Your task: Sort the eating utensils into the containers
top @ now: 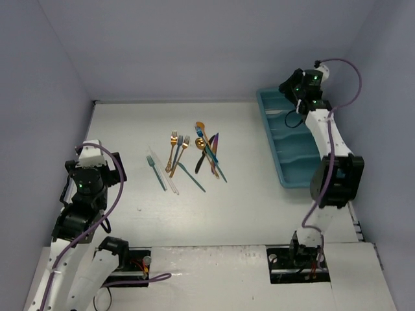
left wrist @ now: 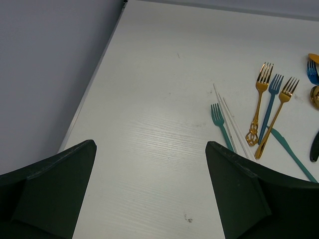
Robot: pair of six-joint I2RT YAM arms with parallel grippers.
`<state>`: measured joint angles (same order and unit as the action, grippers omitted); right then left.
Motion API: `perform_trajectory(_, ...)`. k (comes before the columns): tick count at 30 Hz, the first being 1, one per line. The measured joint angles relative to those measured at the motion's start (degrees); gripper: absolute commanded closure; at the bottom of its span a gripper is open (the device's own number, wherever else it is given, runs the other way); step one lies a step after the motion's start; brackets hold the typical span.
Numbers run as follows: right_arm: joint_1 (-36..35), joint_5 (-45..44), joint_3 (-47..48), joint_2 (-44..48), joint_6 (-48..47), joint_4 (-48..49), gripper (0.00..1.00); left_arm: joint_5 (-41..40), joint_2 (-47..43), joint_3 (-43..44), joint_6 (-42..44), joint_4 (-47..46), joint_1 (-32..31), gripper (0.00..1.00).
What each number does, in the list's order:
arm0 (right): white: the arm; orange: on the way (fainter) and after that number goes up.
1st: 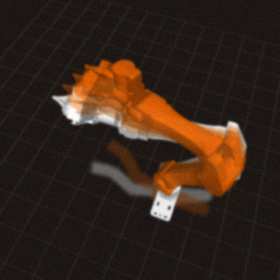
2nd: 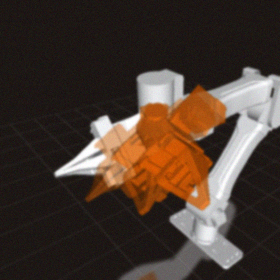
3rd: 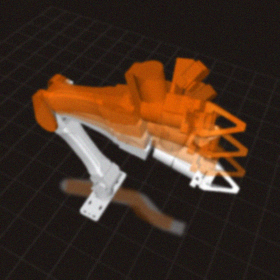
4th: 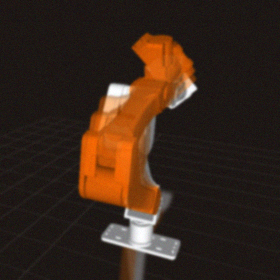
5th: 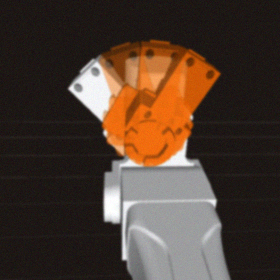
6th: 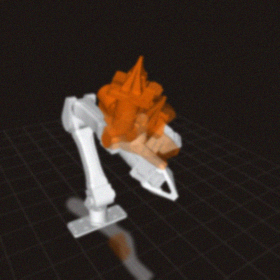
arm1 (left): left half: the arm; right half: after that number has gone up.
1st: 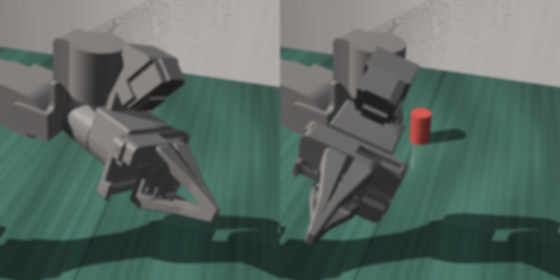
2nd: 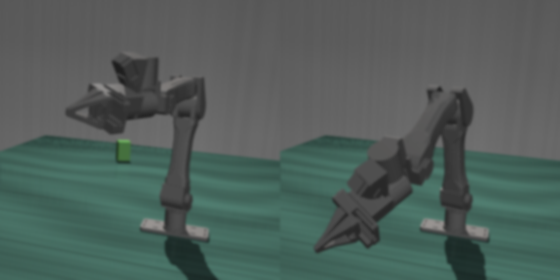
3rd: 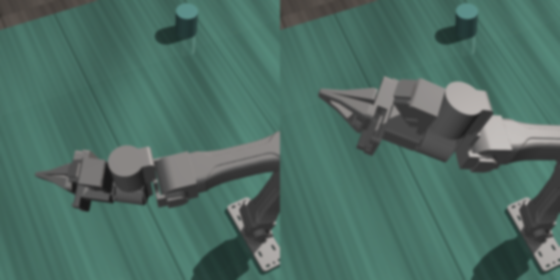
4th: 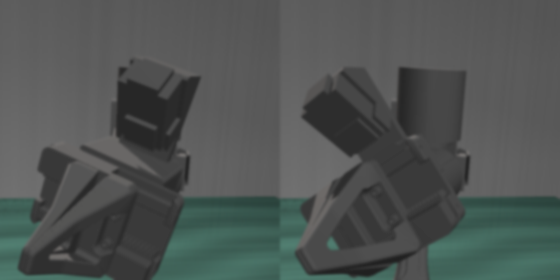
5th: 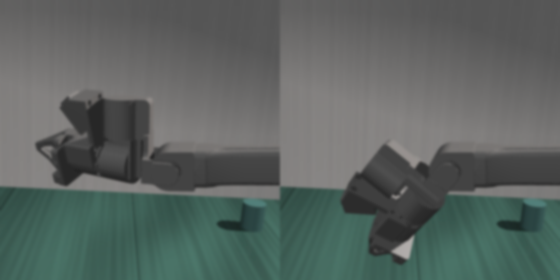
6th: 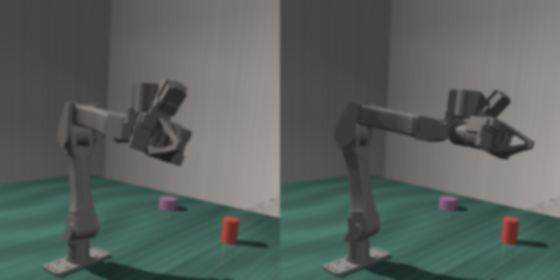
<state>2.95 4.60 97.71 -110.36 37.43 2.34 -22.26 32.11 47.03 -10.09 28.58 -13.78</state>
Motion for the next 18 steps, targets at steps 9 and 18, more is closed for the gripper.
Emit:
perform_trajectory(9,-21.76,2.28,-14.38,19.09,-16.74,-0.40,0.58,0.24,-0.67,0.00,0.00,-0.02,-0.04,0.10)
perform_trajectory(18,-45.24,-5.57,-23.02,15.98,-27.42,-6.72,0.60,0.42,-0.63,0.00,-0.02,0.00,-0.04,0.10)
